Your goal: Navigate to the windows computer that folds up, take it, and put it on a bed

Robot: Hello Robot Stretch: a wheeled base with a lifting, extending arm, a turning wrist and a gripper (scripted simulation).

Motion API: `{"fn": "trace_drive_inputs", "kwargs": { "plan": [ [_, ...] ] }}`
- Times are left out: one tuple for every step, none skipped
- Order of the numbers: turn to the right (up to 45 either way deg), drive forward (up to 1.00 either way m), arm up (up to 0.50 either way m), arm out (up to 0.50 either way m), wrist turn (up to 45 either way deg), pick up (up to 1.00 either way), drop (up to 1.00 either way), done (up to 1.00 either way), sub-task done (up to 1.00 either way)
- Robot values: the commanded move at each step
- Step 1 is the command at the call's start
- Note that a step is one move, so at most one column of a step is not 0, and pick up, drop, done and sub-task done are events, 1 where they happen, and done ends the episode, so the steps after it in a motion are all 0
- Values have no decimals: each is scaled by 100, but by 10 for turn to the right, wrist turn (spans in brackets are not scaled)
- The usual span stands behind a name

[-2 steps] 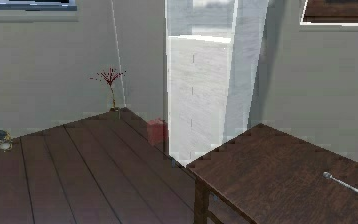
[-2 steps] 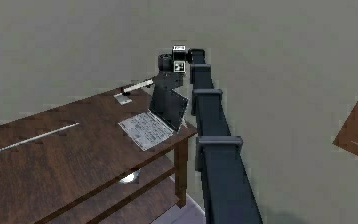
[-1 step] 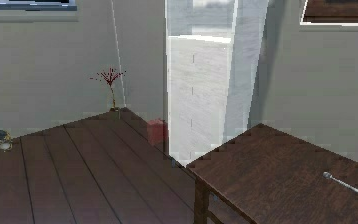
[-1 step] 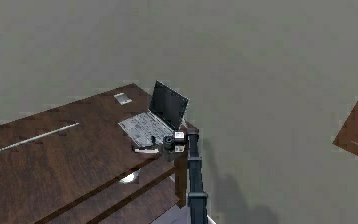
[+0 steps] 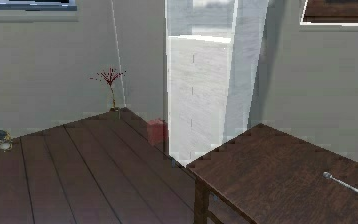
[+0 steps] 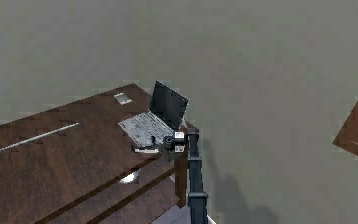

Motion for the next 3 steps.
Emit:
{"fn": "trace_drive_inputs", "kwargs": {
  "plan": [
    [0, 0, 10, 0, 0, 0, 0, 0, 0],
    [0, 0, 24, 0, 0, 0, 0, 0, 0],
    [0, 0, 0, 0, -450, 0, 0, 0, 0]
  ]
}}
